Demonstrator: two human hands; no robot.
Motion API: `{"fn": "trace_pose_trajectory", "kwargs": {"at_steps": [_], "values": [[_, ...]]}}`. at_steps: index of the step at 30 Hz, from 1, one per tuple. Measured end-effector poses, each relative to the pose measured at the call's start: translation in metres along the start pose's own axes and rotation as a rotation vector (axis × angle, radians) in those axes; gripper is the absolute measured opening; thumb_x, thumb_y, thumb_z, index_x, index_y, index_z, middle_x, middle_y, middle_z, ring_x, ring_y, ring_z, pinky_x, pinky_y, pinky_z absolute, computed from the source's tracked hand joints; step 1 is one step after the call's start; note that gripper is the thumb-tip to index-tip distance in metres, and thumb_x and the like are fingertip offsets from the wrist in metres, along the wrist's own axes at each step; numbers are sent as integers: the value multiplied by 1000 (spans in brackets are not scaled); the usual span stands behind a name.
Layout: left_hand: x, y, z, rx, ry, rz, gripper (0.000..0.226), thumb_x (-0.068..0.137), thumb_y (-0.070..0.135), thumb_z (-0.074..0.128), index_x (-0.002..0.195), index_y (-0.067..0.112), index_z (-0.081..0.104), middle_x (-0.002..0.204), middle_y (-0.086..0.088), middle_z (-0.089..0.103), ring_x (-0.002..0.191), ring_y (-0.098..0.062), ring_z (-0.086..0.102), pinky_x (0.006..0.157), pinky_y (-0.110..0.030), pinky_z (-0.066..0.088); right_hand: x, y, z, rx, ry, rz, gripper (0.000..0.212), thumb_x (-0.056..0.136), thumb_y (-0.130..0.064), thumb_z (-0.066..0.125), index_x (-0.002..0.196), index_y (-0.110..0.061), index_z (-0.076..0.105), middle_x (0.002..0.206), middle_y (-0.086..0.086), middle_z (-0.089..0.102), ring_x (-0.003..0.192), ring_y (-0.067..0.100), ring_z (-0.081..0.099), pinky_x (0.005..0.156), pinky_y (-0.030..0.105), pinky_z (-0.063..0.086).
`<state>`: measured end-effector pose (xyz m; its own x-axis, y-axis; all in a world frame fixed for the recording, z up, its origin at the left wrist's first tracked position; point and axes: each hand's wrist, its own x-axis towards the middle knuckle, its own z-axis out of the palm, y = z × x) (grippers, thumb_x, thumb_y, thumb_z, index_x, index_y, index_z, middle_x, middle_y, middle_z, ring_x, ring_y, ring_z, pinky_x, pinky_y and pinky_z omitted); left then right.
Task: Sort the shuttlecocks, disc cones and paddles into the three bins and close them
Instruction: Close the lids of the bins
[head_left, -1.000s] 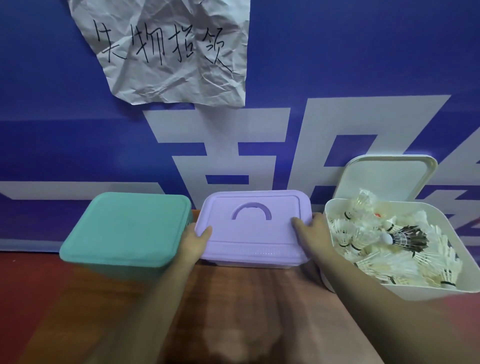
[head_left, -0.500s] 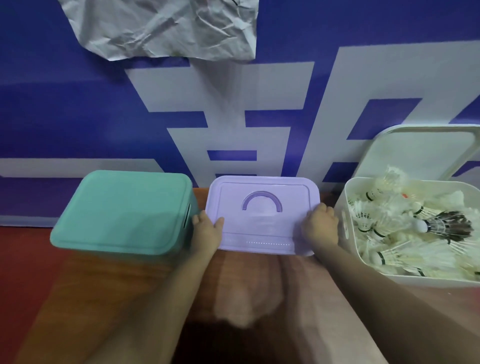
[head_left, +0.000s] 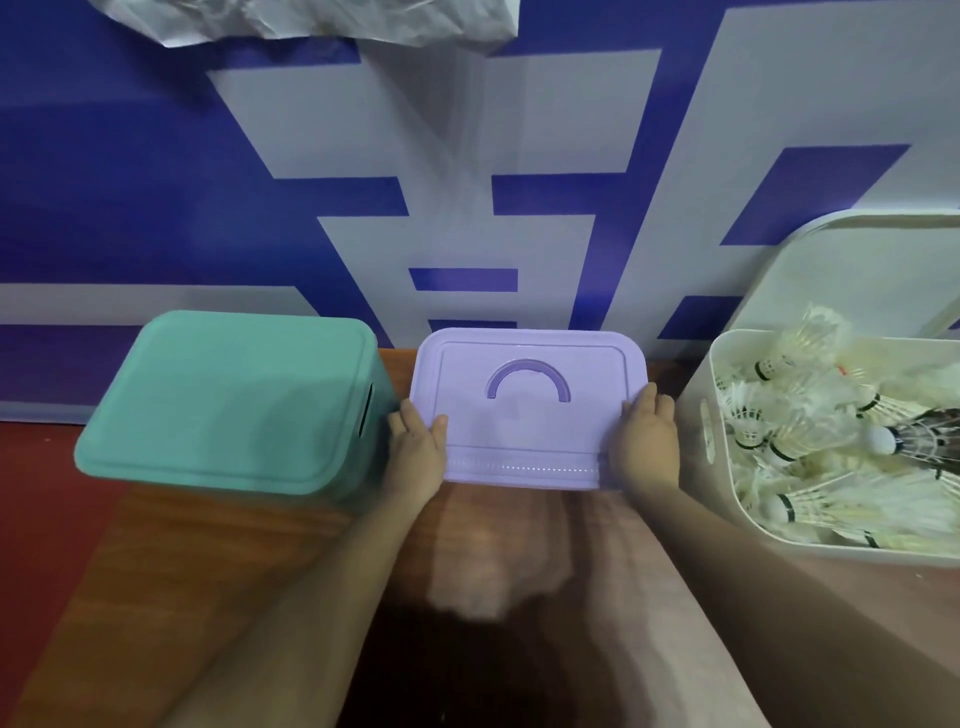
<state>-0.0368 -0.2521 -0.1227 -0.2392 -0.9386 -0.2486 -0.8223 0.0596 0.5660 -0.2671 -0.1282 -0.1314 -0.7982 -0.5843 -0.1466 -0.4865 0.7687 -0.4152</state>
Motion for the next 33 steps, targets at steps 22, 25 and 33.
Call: {"fn": "trace_pose_trajectory", "kwargs": {"at_steps": [22, 25, 33], "values": [[-82, 132, -107, -80, -70, 530, 22, 91, 28, 56, 106, 11, 56, 106, 1, 52, 100, -19, 54, 86, -27, 41, -95, -21, -199, 192, 37, -278, 50, 94, -36, 54, 135, -8, 48, 135, 11, 45, 123, 26, 48, 103, 31, 35], [-96, 167, -103, -53, -78, 593, 20, 92, 30, 54, 104, 14, 55, 108, 0, 53, 87, -14, 55, 74, -24, 39, -93, 10, -239, 172, 114, -223, 53, 93, -40, 54, 136, -9, 48, 137, 12, 43, 115, 28, 55, 104, 35, 40], [-117, 274, -29, -19, -185, 658, 31, 92, 32, 51, 119, 17, 53, 124, 1, 48, 107, -18, 52, 85, -26, 39, -41, 116, -292, 47, 132, -98, 62, 93, -50, 49, 142, -13, 41, 146, 11, 39, 131, 30, 42, 108, 40, 35]]}}
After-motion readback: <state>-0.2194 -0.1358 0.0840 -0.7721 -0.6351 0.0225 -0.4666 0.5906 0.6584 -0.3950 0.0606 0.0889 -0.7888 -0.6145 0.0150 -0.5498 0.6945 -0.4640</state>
